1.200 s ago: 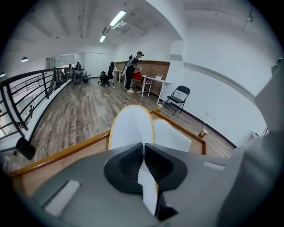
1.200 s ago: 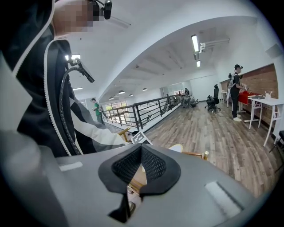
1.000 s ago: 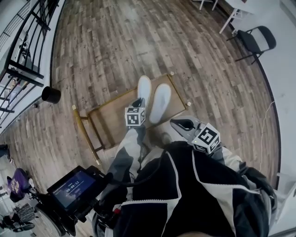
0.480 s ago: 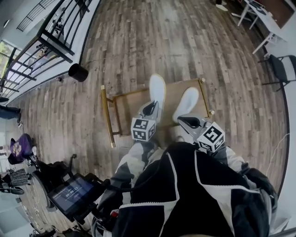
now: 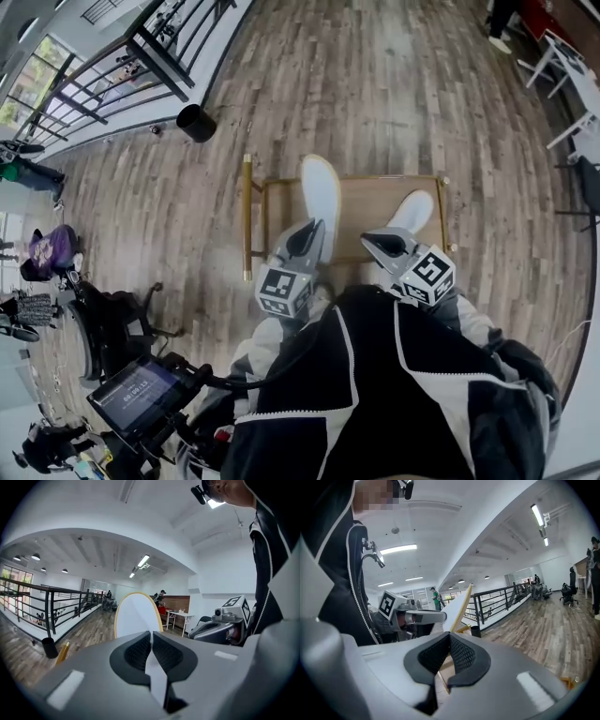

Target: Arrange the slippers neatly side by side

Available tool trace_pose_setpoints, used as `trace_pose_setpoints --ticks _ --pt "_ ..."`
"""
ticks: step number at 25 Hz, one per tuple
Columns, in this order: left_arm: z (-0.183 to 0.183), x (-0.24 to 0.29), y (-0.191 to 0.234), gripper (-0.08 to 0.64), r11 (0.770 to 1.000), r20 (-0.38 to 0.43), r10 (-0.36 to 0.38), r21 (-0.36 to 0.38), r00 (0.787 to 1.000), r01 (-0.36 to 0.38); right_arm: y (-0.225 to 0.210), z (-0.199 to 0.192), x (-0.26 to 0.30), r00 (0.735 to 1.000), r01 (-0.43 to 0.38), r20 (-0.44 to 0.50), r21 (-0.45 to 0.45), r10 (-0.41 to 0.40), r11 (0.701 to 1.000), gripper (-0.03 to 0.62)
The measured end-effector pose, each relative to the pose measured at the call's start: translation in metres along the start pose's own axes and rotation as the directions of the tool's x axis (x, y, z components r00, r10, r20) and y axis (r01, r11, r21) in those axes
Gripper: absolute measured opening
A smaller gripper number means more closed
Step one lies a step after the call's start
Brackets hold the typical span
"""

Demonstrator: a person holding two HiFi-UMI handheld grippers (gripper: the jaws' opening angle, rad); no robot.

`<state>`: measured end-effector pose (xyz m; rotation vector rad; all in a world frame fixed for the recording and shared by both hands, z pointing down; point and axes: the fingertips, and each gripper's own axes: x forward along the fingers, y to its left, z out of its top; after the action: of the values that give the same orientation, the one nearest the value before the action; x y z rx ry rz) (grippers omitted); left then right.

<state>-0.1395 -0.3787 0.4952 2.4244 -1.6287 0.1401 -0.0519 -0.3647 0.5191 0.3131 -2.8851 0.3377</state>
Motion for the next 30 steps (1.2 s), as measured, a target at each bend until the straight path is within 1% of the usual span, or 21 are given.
trace_pose_setpoints --ticks 3,7,11,16,20,24,27,30 --pt "0.002 -0.024 0.006 0.026 0.999 0.019 0.044 0.002 0.999 -0.044 0.002 0.001 0.011 1.0 -0.024 0.001 0.0 0.024 1.0 0.005" --pt "-0.01 -0.045 0.015 0.026 0.995 0.015 0.092 -0.035 0.996 -0.091 0.004 0.0 0.019 0.999 -0.049 -0.008 -0.008 0.049 0.999 0.005" --pt "-0.029 -0.056 0.027 0.026 0.991 -0.019 0.127 -0.033 0.992 -0.128 0.009 -0.002 0.02 0.998 -0.06 -0.019 -0.02 0.059 0.998 0.005" --pt "-0.057 -0.058 0.057 0.026 0.98 -0.069 0.19 -0.05 0.979 -0.193 0.009 -0.006 0.008 0.999 -0.03 -0.036 -0.01 0.03 0.999 0.005" --pt "-0.088 -0.051 0.093 0.026 0.966 -0.144 0.248 -0.042 0.958 -0.257 0.008 -0.009 -0.006 0.999 0.014 -0.044 0.008 -0.014 1.0 0.005" --pt "-0.119 -0.036 0.129 0.025 0.948 -0.224 0.306 -0.02 0.925 -0.318 0.006 -0.013 -0.02 0.996 0.065 -0.055 0.024 -0.064 0.998 0.005" --pt "-0.149 -0.024 0.149 0.023 0.937 -0.296 0.318 -0.043 0.901 -0.345 0.006 -0.016 -0.029 0.993 0.105 -0.06 0.036 -0.102 0.994 0.005" --pt "-0.183 -0.003 0.169 0.023 0.932 -0.383 0.306 -0.066 0.872 -0.356 -0.002 -0.021 -0.034 0.988 0.144 -0.068 0.05 -0.14 0.988 0.005"
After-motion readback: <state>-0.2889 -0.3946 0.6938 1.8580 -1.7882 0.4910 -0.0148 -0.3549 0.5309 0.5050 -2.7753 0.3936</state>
